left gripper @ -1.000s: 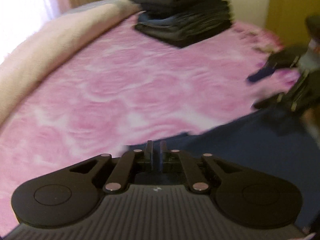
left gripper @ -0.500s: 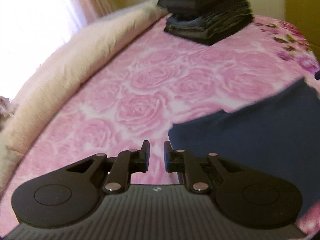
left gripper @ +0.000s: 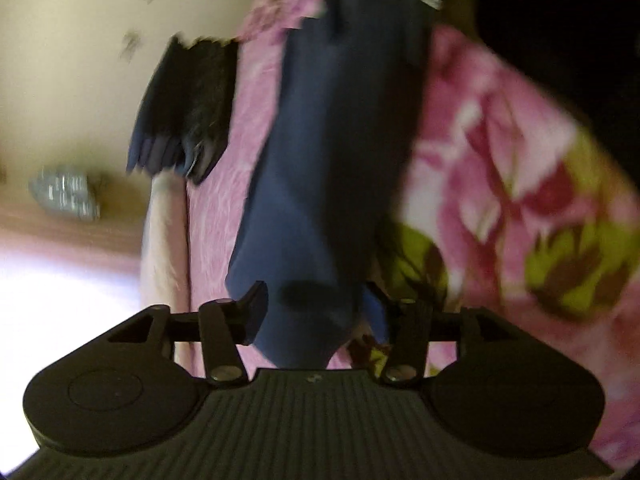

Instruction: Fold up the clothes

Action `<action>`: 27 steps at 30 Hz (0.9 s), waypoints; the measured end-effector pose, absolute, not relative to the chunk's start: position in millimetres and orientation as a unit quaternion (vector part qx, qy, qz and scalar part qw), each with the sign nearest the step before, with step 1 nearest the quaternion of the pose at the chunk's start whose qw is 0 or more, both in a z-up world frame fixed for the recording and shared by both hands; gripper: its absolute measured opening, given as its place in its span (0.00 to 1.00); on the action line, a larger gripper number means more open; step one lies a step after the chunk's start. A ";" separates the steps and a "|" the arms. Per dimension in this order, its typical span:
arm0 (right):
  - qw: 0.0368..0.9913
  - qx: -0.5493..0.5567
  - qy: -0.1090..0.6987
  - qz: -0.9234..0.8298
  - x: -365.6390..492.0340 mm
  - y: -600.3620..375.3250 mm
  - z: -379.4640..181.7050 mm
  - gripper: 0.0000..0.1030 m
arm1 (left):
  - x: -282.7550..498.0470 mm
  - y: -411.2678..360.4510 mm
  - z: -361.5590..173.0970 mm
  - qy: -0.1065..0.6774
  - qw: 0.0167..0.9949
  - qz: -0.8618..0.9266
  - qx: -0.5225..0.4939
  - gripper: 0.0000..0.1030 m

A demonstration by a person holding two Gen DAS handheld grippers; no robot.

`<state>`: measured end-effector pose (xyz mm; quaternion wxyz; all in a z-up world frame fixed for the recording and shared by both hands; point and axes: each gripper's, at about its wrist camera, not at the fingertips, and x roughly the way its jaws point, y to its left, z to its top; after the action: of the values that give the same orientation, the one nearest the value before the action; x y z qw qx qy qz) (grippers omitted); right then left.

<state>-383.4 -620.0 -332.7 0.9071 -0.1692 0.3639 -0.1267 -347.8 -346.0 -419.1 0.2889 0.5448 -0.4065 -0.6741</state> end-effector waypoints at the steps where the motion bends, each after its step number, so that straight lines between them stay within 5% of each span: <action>1: 0.903 -0.182 0.367 -0.127 -381.4 -617.5 -334.9 0.61 | -347.1 -351.5 -426.6 -0.421 0.284 -0.666 0.547 0.49; 6: 0.878 -0.246 0.389 -0.132 -365.6 -610.7 -352.6 0.61 | -340.9 -380.1 -444.0 -0.461 0.259 -0.651 0.545 0.54; 15: 0.811 -0.379 0.422 -0.146 -341.8 -594.4 -382.4 0.61 | -342.3 -410.8 -435.7 -0.390 0.265 -0.667 0.577 0.36; 17: 0.796 -0.402 0.429 -0.143 -347.2 -601.5 -383.8 0.35 | -345.5 -409.6 -425.1 -0.348 0.280 -0.683 0.578 0.33; 19: 0.787 -0.422 0.429 -0.136 -360.9 -614.6 -379.6 0.28 | -351.1 -405.0 -412.6 -0.298 0.296 -0.702 0.575 0.32; 27: 0.762 -0.444 0.437 -0.176 -417.6 -691.2 -351.7 0.27 | -432.0 -349.9 -369.6 -0.132 0.338 -0.787 0.498 0.35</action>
<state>-417.6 -691.2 -351.7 0.7624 -0.4439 0.4366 -0.1764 -432.0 -349.9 -369.6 0.3385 0.4983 -0.1321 -0.7872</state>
